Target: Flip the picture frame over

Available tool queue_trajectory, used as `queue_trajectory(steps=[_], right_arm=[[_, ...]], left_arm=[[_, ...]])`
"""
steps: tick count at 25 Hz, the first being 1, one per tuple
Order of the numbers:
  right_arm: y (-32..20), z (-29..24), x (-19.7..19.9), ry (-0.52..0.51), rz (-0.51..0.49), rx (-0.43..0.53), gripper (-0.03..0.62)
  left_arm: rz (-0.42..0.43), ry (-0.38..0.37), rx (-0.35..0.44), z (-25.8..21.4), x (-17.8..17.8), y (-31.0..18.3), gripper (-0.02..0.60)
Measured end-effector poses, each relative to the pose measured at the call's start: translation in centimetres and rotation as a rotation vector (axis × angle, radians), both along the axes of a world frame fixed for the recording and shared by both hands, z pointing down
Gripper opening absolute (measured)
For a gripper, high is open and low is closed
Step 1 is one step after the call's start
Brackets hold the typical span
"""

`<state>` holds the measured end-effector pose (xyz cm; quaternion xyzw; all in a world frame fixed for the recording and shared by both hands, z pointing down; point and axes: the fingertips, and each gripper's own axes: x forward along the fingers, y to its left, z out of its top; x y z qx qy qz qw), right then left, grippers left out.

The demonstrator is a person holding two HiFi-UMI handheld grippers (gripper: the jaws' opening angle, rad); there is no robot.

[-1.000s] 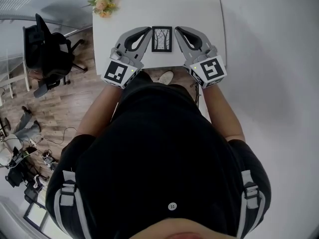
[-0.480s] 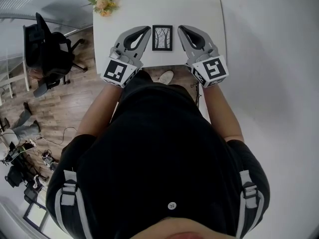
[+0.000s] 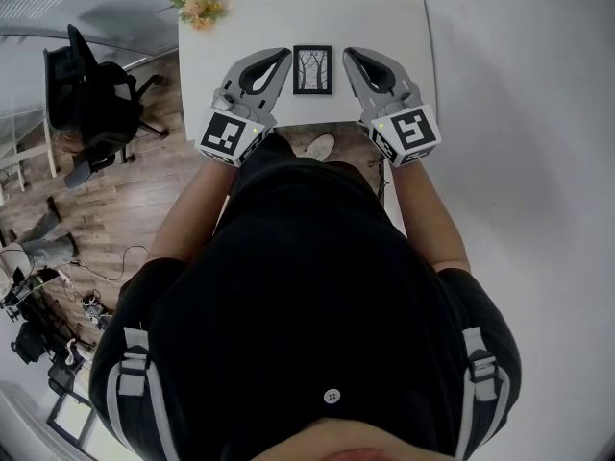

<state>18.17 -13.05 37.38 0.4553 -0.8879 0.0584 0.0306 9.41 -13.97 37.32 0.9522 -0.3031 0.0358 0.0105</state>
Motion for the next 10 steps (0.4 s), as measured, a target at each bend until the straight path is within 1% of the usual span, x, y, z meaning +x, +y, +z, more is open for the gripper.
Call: queue_trajectory(steps=[10], right_arm=[[0.49, 0.2, -0.04, 0.003, 0.008, -0.003, 0.011]], left_arm=[[-0.001, 0.003, -0.002, 0.12, -0.19, 0.28, 0.005]])
